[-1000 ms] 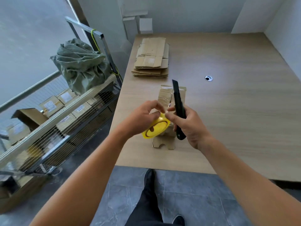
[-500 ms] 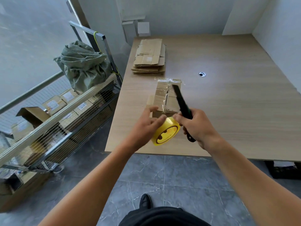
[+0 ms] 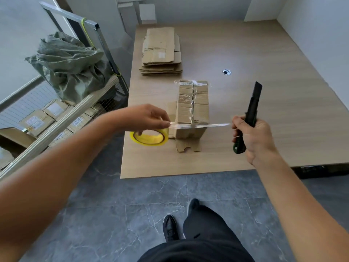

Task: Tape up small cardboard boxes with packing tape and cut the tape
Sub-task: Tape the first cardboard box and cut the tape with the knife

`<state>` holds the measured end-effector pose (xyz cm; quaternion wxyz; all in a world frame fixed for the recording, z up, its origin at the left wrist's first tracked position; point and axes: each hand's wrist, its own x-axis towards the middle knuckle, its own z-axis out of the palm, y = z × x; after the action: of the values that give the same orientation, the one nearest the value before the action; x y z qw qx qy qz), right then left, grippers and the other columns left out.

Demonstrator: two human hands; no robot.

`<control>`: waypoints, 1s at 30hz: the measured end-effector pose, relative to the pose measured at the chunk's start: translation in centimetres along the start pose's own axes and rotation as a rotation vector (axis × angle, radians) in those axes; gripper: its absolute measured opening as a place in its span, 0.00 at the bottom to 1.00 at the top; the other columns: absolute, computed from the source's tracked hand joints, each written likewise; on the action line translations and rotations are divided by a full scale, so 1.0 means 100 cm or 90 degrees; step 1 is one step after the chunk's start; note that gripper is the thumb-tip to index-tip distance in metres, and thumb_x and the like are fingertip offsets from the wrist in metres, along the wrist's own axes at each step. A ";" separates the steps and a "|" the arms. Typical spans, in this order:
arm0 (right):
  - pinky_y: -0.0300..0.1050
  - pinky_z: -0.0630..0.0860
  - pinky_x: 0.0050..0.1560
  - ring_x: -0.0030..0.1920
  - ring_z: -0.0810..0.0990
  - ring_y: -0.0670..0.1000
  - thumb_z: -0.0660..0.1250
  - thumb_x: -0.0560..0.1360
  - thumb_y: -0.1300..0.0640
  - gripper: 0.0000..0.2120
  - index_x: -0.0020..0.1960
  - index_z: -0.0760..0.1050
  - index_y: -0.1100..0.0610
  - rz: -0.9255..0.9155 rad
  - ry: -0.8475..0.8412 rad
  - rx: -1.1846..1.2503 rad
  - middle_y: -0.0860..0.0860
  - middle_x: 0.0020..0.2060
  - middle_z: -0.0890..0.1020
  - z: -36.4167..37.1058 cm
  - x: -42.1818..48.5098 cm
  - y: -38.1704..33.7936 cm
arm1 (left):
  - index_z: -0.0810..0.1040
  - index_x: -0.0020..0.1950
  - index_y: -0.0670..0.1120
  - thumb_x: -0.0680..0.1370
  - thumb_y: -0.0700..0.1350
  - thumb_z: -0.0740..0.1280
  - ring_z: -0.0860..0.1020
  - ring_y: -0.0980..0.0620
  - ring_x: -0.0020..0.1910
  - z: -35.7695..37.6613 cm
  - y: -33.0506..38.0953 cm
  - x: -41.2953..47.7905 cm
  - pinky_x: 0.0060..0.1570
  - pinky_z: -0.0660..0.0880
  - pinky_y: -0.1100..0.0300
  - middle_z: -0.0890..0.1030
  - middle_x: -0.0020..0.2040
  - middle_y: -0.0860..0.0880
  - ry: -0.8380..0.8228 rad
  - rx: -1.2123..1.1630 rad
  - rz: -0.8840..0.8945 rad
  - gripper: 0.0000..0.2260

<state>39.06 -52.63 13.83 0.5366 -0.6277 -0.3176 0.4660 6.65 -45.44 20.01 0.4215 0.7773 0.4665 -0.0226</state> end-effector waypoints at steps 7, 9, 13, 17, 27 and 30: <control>0.42 0.73 0.27 0.26 0.73 0.45 0.72 0.78 0.56 0.06 0.44 0.78 0.55 0.087 0.052 -0.054 0.46 0.28 0.80 0.023 0.072 0.050 | 0.78 0.47 0.59 0.78 0.55 0.69 0.81 0.52 0.29 -0.007 -0.032 0.095 0.27 0.76 0.63 0.79 0.39 0.70 0.019 0.080 -0.085 0.03; 0.41 0.74 0.27 0.27 0.74 0.45 0.72 0.78 0.55 0.06 0.44 0.78 0.55 0.112 0.048 -0.070 0.45 0.28 0.80 0.026 0.093 0.063 | 0.78 0.47 0.57 0.78 0.54 0.69 0.80 0.50 0.28 -0.002 -0.042 0.113 0.25 0.75 0.64 0.79 0.40 0.70 0.031 0.070 -0.109 0.03; 0.42 0.75 0.29 0.28 0.74 0.46 0.72 0.77 0.54 0.07 0.46 0.78 0.57 0.176 0.008 -0.102 0.50 0.34 0.80 0.032 0.124 0.090 | 0.79 0.49 0.53 0.78 0.53 0.70 0.83 0.41 0.38 0.012 -0.062 0.139 0.30 0.79 0.57 0.81 0.54 0.58 0.006 0.049 -0.156 0.05; 0.47 0.74 0.32 0.26 0.73 0.50 0.74 0.76 0.51 0.13 0.46 0.78 0.60 0.261 -0.073 -0.173 0.51 0.30 0.78 0.033 0.137 0.109 | 0.81 0.48 0.50 0.77 0.55 0.73 0.80 0.49 0.34 0.027 -0.072 0.149 0.27 0.78 0.58 0.83 0.49 0.53 0.016 -0.049 -0.180 0.10; 0.51 0.70 0.46 0.47 0.76 0.58 0.55 0.83 0.46 0.15 0.44 0.70 0.54 -0.045 -0.247 -0.500 0.56 0.45 0.78 0.084 0.079 0.034 | 0.80 0.46 0.50 0.76 0.57 0.72 0.81 0.38 0.33 0.040 -0.070 0.148 0.28 0.79 0.51 0.83 0.45 0.57 0.078 -0.080 -0.177 0.11; 0.48 0.63 0.68 0.66 0.68 0.57 0.54 0.85 0.51 0.19 0.54 0.77 0.63 -0.041 -0.346 -0.634 0.57 0.63 0.72 0.119 0.065 0.039 | 0.80 0.48 0.51 0.77 0.54 0.70 0.82 0.43 0.30 0.041 -0.070 0.146 0.23 0.74 0.63 0.85 0.50 0.51 0.107 -0.037 -0.151 0.08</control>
<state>30.05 -43.17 8.56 0.0887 -0.6528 -0.6444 0.3882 11.15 -36.40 6.67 0.3978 0.7034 0.5890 0.0067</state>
